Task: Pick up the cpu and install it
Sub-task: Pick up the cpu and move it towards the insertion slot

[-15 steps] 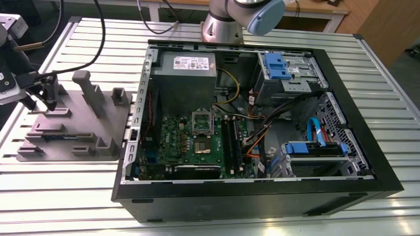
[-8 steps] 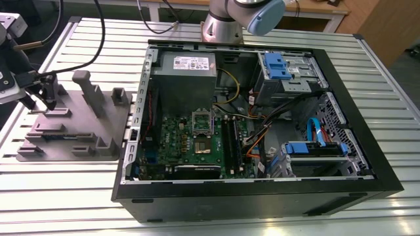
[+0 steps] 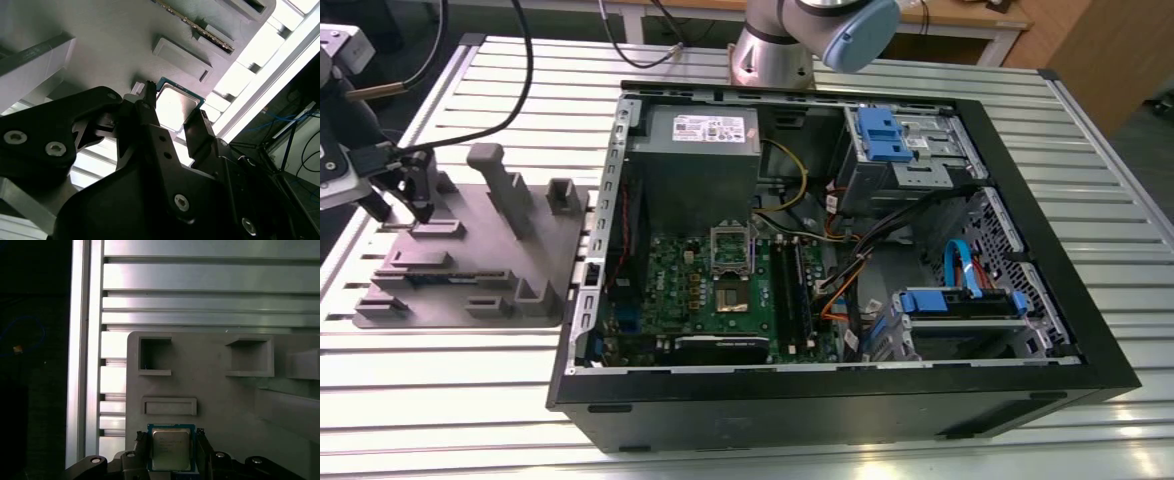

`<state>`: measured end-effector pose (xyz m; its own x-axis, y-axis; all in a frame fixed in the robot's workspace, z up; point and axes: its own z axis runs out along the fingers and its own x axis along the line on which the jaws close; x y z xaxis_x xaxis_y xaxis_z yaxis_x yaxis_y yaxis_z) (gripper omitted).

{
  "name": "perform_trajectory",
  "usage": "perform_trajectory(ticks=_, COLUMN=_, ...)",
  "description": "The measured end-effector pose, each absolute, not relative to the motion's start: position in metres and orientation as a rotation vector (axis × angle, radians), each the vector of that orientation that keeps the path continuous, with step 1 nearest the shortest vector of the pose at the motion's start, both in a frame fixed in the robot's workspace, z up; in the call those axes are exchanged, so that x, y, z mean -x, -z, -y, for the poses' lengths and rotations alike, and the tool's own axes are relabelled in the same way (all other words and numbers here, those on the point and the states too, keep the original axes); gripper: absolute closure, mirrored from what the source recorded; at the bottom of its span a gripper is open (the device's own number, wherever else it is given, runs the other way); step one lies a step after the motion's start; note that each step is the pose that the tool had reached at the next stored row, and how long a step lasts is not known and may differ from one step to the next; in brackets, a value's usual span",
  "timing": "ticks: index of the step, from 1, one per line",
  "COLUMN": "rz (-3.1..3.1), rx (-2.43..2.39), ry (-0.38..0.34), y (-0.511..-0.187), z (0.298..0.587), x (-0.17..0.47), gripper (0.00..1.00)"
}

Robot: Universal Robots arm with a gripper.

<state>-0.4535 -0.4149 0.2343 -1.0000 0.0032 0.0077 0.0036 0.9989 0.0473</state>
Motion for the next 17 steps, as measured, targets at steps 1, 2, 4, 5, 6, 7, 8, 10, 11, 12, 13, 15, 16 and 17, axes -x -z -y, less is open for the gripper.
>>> perform_trajectory(ticks=1, rz=3.133, rx=0.005, ry=0.074, y=-0.2346, z=0.4149, x=0.4535, gripper=0.53)
perform_trajectory(ticks=2, rz=3.133, rx=0.005, ry=0.074, y=-0.2347, z=0.4149, x=0.4536, gripper=0.53)
perform_trajectory(ticks=4, rz=3.133, rx=0.005, ry=0.074, y=-0.2351, z=0.4149, x=0.4536, gripper=0.53)
perform_trajectory(ticks=5, rz=3.133, rx=0.005, ry=0.074, y=-0.2354, z=0.4149, x=0.4536, gripper=0.53)
perform_trajectory(ticks=6, rz=3.133, rx=0.005, ry=0.074, y=-0.2357, z=0.4149, x=0.4536, gripper=0.53)
perform_trajectory(ticks=7, rz=3.133, rx=0.005, ry=0.074, y=-0.2358, z=0.4149, x=0.4536, gripper=0.53)
perform_trajectory(ticks=8, rz=3.133, rx=0.005, ry=0.074, y=-0.2362, z=0.4149, x=0.4535, gripper=0.53)
perform_trajectory(ticks=10, rz=3.133, rx=0.005, ry=0.074, y=-0.2368, z=0.4149, x=0.4535, gripper=0.53)
perform_trajectory(ticks=11, rz=3.133, rx=0.005, ry=0.074, y=-0.2370, z=0.4149, x=0.4535, gripper=0.53)
perform_trajectory(ticks=12, rz=3.133, rx=0.005, ry=0.074, y=-0.2372, z=0.4149, x=0.4536, gripper=0.53)
perform_trajectory(ticks=13, rz=3.133, rx=0.005, ry=0.074, y=-0.2373, z=0.4149, x=0.4536, gripper=0.53)
perform_trajectory(ticks=15, rz=3.133, rx=0.005, ry=0.074, y=-0.2389, z=0.4149, x=0.4536, gripper=0.53)
perform_trajectory(ticks=16, rz=3.133, rx=0.005, ry=0.074, y=-0.2391, z=0.4149, x=0.4535, gripper=0.53)
perform_trajectory(ticks=17, rz=3.133, rx=0.005, ry=0.074, y=-0.2393, z=0.4149, x=0.4536, gripper=0.53)
